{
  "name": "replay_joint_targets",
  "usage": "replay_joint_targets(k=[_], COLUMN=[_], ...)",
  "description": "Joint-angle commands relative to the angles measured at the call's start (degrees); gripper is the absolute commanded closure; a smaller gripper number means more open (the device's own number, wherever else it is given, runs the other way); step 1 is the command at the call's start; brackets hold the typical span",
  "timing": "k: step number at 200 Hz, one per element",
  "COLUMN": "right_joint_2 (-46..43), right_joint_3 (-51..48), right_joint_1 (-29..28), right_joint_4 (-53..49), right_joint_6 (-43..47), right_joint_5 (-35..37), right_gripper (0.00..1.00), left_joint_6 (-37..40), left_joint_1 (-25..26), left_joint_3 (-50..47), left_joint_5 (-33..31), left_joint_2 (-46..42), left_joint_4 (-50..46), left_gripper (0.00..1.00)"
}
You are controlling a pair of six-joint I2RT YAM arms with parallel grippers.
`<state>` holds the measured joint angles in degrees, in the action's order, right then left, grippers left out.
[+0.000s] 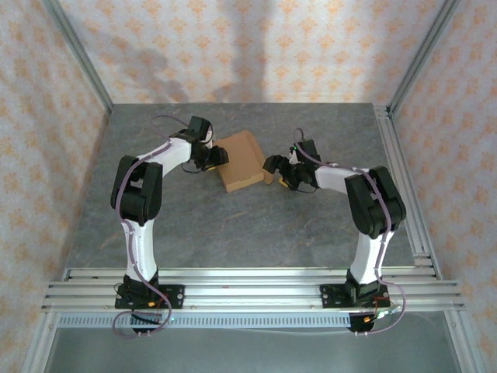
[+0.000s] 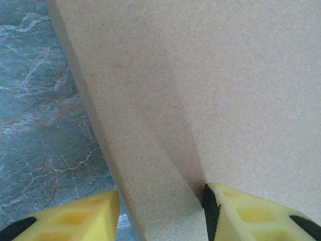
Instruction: Fold the paper box
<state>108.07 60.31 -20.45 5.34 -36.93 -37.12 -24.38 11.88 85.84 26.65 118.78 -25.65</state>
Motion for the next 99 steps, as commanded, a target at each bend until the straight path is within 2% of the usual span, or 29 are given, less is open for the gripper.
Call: replay_joint_targets(k=[1, 50, 83, 93, 99], right_joint_2=[-0.8, 2.6, 3.8, 3.8, 3.8], right_joint_3=[-1.7, 0.9, 3.7, 3.7, 3.6], right_joint_1=[-1.7, -3.4, -3.2, -3.1, -3.0], right_joint_4=[6.6, 9.3, 5.3, 5.5, 6.1], right_joint_6=[-6.7, -9.1, -6.4, -6.6, -7.0], right_joint_5=[1.2, 2.5, 6.6, 7.6, 7.7], right_gripper=[0.15, 0.17, 0.18, 0.18, 0.18], left_joint_6=[0.7, 1.5, 1.9, 1.9, 1.8], left_joint_1=[-0.2, -0.2, -0.2, -0.1, -0.3], left_joint_3=[-0.5, -0.4, -0.5, -0.7, -0.7], left_joint_5=[-2.7, -2.6, -2.8, -2.7, -2.4], left_joint_2=[3.6, 3.3, 3.3, 3.3, 3.3], left_joint_4=[-6.1, -6.5, -7.0, -6.9, -6.7], left_gripper=[0.52, 0.52, 0.52, 0.53, 0.57])
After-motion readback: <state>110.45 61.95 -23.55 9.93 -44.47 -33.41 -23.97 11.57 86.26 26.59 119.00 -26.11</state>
